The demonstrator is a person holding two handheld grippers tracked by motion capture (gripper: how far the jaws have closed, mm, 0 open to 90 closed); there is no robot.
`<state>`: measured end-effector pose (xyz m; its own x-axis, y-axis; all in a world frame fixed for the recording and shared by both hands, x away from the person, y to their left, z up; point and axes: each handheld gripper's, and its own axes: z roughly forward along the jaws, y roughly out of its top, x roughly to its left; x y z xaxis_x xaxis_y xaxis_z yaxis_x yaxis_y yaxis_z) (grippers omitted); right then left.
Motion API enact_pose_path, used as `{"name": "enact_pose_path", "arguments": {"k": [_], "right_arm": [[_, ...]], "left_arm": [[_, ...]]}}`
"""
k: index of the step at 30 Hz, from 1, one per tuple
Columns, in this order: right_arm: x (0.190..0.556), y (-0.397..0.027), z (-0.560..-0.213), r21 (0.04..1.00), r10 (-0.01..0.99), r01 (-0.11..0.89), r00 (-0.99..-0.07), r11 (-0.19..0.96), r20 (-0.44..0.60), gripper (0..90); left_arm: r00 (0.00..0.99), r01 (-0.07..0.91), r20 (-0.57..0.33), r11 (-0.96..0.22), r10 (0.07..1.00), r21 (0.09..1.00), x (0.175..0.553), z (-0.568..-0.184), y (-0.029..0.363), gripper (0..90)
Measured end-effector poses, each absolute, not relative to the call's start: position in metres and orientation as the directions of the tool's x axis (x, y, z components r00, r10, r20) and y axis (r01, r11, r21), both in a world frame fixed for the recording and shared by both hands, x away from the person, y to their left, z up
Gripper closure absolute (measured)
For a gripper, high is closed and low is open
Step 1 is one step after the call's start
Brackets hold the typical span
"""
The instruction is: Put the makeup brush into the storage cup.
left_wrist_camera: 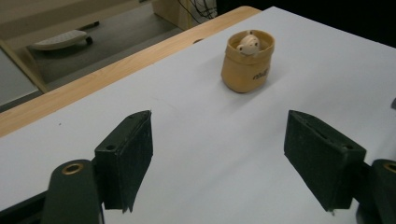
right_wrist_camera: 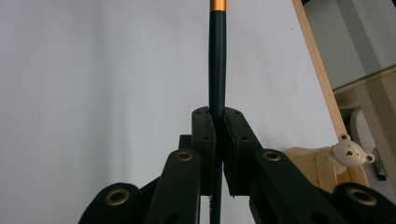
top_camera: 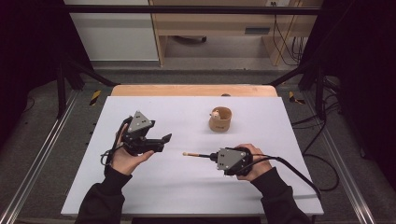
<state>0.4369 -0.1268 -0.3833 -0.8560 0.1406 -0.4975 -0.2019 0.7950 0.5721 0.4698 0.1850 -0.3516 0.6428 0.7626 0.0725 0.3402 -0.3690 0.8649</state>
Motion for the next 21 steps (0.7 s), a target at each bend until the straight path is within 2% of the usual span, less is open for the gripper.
{"name": "enact_pose_path", "arguments": {"k": [12,21], "right_arm": [[0.442,-0.139,-0.382,0.721,0.300,-0.119,-0.854,0.683,-0.425,84.2],[0.447,-0.142,-0.380,0.795,0.380,-0.067,-0.852,0.604,-0.360,84.2]], "left_arm": [[0.560,0.342,0.033,-0.268,0.828,0.901,0.454,-0.386,0.216,21.7],[0.513,0.343,0.018,-0.224,0.858,0.912,0.449,-0.400,0.225,21.2]]}}
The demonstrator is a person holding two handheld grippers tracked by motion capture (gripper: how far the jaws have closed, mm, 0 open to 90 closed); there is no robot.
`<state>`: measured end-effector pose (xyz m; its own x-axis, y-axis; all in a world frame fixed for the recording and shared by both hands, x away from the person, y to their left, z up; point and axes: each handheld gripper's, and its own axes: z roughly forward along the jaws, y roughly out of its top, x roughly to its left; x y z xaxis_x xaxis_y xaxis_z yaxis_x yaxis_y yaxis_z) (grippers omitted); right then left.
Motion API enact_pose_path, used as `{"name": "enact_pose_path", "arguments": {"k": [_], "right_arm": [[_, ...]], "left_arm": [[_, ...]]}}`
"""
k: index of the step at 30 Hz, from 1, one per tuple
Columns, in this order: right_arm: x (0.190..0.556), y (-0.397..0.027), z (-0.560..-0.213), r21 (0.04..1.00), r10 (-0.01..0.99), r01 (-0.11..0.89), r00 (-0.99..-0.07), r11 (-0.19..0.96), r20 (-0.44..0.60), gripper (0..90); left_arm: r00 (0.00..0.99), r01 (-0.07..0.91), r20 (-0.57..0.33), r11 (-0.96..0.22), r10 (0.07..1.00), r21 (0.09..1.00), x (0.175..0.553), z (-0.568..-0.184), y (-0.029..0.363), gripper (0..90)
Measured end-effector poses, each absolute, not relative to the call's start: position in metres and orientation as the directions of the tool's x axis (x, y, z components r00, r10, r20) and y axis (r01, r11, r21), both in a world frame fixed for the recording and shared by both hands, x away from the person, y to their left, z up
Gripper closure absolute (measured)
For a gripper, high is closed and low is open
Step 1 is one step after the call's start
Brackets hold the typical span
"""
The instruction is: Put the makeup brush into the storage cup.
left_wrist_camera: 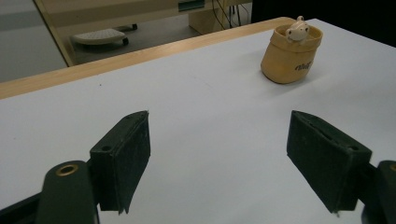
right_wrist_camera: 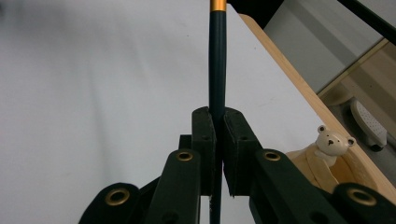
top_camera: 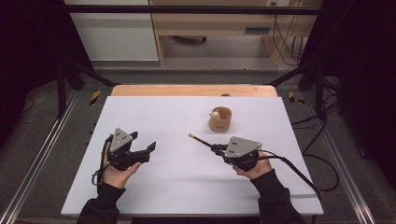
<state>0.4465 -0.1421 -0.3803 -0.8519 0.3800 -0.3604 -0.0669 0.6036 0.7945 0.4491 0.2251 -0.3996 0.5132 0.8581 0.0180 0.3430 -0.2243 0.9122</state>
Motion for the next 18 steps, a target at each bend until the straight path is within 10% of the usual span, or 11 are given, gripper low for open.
{"name": "enact_pose_path", "arguments": {"k": [18], "right_arm": [[0.460,-0.148,-0.374,0.930,0.590,0.022,-0.779,0.366,-0.214,84.3]], "left_arm": [[0.461,0.344,0.007,-0.186,0.888,0.920,0.444,-0.411,0.237,21.2]]}}
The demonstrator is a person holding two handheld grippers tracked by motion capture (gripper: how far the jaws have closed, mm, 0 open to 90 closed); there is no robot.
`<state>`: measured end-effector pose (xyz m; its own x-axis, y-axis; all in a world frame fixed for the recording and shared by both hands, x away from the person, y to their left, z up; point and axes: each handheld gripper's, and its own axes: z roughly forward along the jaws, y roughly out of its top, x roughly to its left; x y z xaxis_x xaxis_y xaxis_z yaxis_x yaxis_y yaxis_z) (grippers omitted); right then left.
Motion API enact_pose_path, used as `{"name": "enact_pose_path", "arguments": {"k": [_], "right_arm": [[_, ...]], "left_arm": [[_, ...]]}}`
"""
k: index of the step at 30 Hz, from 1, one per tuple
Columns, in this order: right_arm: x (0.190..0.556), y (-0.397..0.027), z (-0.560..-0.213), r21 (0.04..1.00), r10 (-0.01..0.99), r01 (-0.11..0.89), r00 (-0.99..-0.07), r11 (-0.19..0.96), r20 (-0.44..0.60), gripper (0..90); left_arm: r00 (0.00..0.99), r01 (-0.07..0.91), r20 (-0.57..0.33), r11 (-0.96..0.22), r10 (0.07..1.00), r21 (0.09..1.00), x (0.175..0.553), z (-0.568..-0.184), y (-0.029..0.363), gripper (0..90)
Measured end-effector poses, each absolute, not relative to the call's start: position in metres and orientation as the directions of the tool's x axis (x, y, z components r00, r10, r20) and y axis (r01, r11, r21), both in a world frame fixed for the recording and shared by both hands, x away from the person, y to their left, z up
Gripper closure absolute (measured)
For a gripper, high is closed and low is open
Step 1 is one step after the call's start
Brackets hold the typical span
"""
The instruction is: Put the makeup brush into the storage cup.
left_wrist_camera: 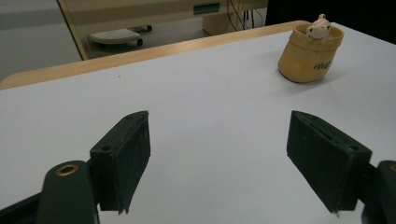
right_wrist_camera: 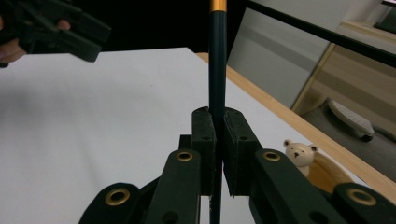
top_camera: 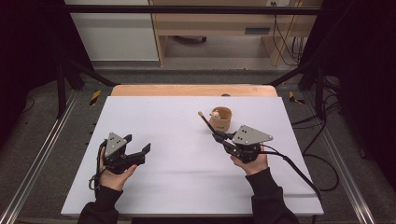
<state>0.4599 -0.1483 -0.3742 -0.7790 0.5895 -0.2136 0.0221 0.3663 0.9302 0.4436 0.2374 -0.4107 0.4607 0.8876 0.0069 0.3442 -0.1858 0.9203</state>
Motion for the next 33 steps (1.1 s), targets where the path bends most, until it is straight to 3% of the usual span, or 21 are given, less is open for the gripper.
{"name": "enact_pose_path", "arguments": {"k": [12,25,33], "right_arm": [[0.472,-0.153,-0.372,0.957,0.708,0.070,-0.688,0.281,-0.157,84.3],[0.494,-0.159,-0.372,0.937,0.817,0.236,-0.572,0.257,-0.080,84.3],[0.509,-0.166,-0.370,0.937,0.849,0.265,-0.524,0.228,-0.059,84.3]], "left_arm": [[0.457,0.358,0.004,-0.188,0.889,0.915,0.445,-0.415,0.237,21.2],[0.458,0.362,0.012,-0.199,0.889,0.911,0.446,-0.417,0.237,21.2],[0.455,0.362,0.010,-0.194,0.891,0.912,0.445,-0.417,0.238,21.2]]}}
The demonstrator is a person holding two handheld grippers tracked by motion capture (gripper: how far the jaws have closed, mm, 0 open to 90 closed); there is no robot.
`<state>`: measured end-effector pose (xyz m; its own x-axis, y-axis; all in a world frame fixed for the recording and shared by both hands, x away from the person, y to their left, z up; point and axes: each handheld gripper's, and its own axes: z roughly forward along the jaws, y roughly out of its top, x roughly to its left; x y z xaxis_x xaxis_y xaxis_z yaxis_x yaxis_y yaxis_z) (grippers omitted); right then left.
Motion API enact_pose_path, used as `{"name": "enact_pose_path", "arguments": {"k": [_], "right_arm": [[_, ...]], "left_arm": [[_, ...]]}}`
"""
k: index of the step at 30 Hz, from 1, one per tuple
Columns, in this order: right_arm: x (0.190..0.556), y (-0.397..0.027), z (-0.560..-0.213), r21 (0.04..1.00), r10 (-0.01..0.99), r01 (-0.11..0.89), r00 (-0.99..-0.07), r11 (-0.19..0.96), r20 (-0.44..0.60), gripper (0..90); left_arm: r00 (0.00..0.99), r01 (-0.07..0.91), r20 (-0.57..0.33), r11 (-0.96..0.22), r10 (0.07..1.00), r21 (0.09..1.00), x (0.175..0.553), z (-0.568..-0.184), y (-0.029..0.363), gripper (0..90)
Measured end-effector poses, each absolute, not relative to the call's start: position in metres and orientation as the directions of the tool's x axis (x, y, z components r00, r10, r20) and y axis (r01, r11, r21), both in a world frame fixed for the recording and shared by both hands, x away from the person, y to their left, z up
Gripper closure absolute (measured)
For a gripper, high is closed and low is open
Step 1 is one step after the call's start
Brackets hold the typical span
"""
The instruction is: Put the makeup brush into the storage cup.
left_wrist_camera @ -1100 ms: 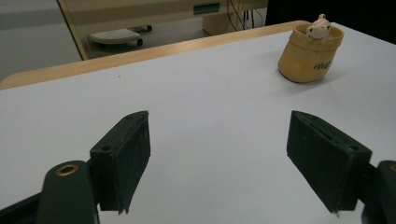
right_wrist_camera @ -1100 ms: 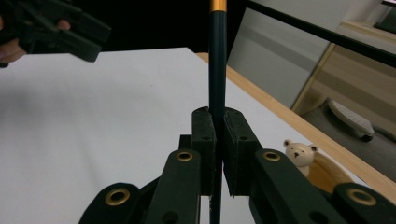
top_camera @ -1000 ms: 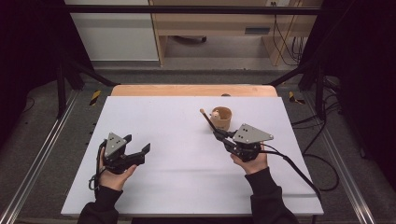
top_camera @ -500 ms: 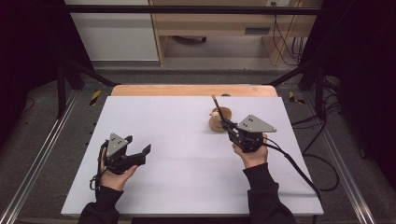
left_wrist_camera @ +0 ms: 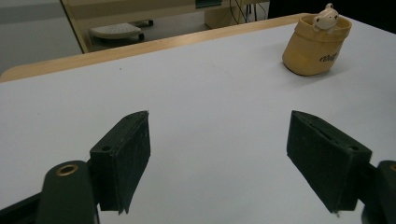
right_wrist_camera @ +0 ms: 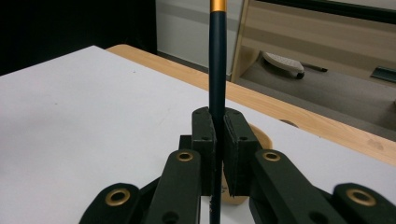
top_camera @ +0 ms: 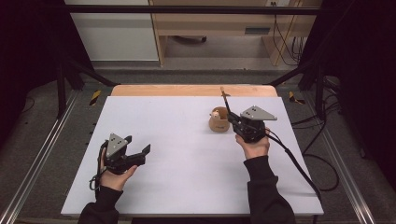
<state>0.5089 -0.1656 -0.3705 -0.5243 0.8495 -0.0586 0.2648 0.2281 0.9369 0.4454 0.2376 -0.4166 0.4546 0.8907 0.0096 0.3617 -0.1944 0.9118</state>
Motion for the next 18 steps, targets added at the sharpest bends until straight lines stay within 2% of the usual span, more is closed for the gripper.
{"name": "enact_pose_path", "arguments": {"k": [18], "right_arm": [[0.551,-0.170,-0.381,0.939,0.903,0.305,-0.430,0.158,-0.012,84.3]], "left_arm": [[0.455,0.363,0.011,-0.196,0.890,0.911,0.446,-0.418,0.239,21.1]]}}
